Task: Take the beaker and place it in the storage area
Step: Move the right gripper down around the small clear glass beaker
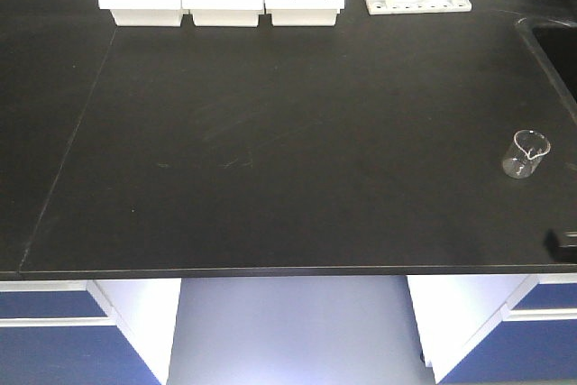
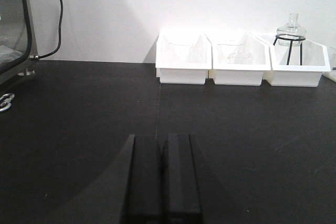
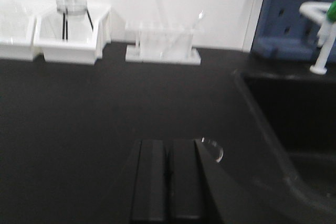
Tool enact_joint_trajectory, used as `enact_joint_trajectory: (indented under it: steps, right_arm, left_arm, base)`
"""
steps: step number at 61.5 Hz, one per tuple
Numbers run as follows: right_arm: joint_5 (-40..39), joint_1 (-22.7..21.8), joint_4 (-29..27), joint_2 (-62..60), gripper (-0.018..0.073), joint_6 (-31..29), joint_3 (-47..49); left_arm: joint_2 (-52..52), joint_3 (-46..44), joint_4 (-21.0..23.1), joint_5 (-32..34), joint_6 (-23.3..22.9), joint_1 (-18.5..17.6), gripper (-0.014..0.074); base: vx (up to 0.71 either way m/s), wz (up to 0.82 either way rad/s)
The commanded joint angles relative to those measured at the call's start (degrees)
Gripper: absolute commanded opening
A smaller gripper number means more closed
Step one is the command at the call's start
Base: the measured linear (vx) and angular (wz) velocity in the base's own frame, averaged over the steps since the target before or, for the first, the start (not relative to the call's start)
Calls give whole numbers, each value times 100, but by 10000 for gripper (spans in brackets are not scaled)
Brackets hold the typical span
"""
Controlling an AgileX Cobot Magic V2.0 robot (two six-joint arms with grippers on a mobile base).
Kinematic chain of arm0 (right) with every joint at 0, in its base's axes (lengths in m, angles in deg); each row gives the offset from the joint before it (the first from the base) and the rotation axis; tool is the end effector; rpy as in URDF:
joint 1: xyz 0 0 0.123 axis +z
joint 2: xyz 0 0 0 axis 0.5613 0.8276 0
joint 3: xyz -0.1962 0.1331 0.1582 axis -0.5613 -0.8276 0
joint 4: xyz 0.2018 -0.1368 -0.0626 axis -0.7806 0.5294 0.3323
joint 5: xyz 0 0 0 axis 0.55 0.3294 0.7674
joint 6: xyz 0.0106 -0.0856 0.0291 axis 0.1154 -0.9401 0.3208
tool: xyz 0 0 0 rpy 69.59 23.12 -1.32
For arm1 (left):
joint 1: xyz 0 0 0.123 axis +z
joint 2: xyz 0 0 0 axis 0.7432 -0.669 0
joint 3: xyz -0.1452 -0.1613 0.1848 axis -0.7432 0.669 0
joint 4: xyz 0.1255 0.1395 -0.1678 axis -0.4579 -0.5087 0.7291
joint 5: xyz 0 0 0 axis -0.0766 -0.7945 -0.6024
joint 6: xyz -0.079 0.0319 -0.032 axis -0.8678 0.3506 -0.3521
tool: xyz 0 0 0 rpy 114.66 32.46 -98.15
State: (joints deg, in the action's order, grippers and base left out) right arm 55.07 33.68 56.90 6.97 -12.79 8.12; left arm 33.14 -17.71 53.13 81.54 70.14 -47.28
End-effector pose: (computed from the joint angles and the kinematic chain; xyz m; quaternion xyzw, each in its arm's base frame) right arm 0.1178 -0.0005 0.2319 -0.0243 0.7773 -0.0218 0.6283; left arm 0.0567 0.0023 0.1951 -0.0498 0.7188 -0.0279 0.6929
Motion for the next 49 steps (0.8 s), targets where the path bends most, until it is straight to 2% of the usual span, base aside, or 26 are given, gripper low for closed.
enact_joint_trajectory:
  steps: [1,14,23,34,40,49]
  right_arm:
    - [-1090,-2,-28,729,-4,-62,-101]
    - [-2740,-2,-785,2067,6,-96,-551]
    - [-3528,-2,-1022,2913,72,-273,-551]
    - [-3907,-2,-1043,3969,257,-210,-500]
    - [-4540,-2,-1085,4529,407,-210,-500]
    - [-5350,-2,-1300,5158,546,-223,-500]
  left_arm:
    - [109,125,32,483,-42,-36,-8]
    - [109,125,32,483,-42,-36,-8]
    - [109,125,32,483,-42,-36,-8]
    - [109,125,32,483,-42,-36,-8]
    - [109,125,32,483,-42,-36,-8]
    - [109,125,32,483,-42,-36,-8]
  base:
    - [0,0]
    - [0,0]
    - [0,0]
    - [0,0]
    - [0,0]
    - [0,0]
